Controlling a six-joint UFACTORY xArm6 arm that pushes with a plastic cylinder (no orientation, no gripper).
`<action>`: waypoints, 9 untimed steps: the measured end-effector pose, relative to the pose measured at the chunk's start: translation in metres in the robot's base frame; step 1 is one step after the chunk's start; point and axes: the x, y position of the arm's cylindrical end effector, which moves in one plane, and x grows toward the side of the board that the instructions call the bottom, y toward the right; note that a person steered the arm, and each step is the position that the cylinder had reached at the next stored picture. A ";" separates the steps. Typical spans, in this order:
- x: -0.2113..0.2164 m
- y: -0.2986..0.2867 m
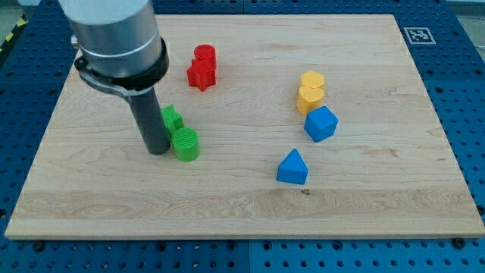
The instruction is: Separate red circle from red star
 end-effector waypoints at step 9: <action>-0.249 0.134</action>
